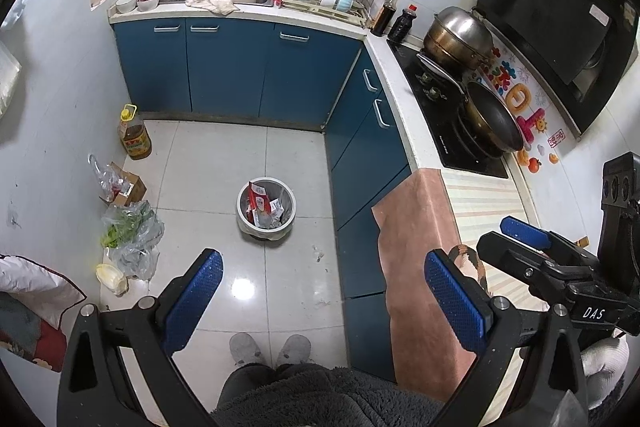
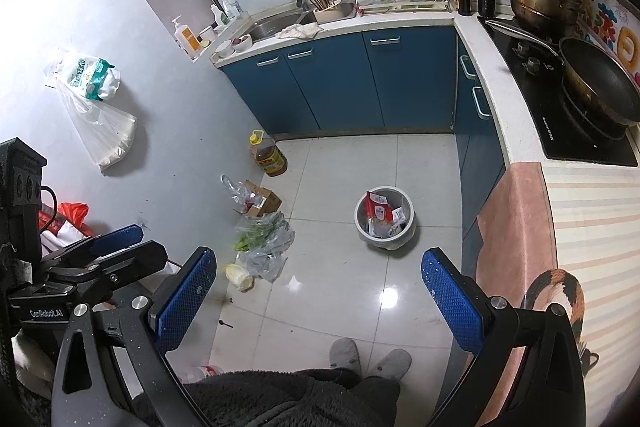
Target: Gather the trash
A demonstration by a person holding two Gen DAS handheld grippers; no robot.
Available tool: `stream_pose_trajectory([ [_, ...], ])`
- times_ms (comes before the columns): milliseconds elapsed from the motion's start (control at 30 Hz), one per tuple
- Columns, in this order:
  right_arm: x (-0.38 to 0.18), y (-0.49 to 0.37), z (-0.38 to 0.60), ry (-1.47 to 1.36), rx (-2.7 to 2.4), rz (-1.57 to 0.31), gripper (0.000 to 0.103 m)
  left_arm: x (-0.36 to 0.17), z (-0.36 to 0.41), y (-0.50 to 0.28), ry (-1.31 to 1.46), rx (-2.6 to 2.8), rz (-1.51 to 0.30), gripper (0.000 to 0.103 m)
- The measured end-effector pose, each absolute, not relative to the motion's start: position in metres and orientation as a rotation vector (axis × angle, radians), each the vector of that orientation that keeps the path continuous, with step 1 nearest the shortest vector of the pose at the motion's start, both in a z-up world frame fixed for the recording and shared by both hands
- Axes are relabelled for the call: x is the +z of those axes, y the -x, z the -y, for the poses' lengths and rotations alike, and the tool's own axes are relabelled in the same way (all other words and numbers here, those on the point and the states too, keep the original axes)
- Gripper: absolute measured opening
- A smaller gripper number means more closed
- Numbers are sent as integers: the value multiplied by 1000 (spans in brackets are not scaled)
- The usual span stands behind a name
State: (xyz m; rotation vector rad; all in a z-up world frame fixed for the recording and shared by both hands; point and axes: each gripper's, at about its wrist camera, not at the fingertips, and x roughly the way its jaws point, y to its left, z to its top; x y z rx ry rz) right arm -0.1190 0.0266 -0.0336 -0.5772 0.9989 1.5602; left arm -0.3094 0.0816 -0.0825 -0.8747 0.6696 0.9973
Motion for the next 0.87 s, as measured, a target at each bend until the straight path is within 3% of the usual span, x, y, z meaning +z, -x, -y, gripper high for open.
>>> stream_pose_trajectory([
  [867,-41,118,-23,568,1548,-1013,103,-79,-89,308,850,971,-676,103],
])
